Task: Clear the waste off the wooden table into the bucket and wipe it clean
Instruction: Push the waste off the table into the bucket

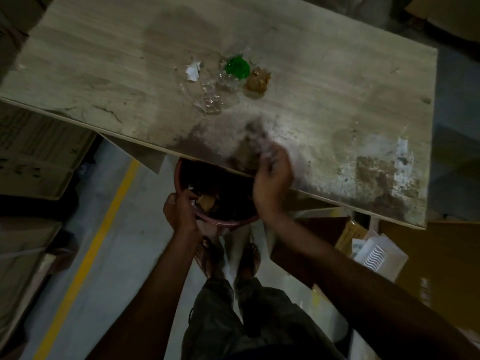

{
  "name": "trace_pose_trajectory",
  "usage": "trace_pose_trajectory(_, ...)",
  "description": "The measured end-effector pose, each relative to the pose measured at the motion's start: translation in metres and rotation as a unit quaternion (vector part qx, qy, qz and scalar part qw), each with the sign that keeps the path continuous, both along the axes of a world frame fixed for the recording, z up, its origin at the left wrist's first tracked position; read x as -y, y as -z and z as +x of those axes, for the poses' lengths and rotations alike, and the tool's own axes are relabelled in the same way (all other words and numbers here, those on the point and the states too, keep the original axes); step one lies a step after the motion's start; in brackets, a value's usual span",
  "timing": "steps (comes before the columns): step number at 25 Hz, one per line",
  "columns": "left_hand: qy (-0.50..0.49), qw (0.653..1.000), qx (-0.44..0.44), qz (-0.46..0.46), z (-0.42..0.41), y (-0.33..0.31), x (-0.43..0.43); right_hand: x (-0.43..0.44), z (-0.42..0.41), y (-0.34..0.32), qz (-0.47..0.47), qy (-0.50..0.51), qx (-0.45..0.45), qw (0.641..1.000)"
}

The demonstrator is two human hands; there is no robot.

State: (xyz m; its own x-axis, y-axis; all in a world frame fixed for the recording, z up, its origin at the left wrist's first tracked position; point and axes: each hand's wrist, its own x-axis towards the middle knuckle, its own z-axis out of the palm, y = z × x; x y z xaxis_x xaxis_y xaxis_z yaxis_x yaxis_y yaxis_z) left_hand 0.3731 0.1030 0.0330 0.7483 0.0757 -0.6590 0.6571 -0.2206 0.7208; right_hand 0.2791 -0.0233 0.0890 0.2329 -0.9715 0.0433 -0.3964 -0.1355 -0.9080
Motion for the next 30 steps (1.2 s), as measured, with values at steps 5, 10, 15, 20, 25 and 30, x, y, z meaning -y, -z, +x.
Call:
trace_pose_trajectory(5, -0.026, 1.0, 0.014, -0.009, 0.016, 0.001, -0.007, 0.14, 0.063, -0.03, -0.083, 0.059, -0.066, 0.993)
trace_pose_trajectory(10, -0.052, 0.998, 0.026, 0.0, 0.032, 0.005, -0.008, 0.196, 0.155, -0.042, -0.083, -0.208, -0.181, 0.958)
trace_pose_trajectory(15, -0.071, 0.997, 0.031, 0.002, 0.044, 0.012, -0.019, 0.149, 0.176, -0.009, -0.176, -0.42, -0.208, 0.866)
trace_pose_trajectory(20, -0.094, 0.995, 0.039, 0.0, 0.048, 0.005, -0.025, 0.079, 0.149, 0.011, -0.248, -0.416, -0.17, 0.858)
trace_pose_trajectory(25, -0.089, 0.995, 0.036, 0.004, 0.051, -0.006, -0.025, 0.002, 0.105, 0.029, -0.238, -0.381, -0.23, 0.863)
trace_pose_trajectory(30, -0.066, 0.995, 0.065, 0.026, 0.042, -0.011, -0.028, -0.059, 0.083, 0.02, -0.172, -0.4, -0.176, 0.883)
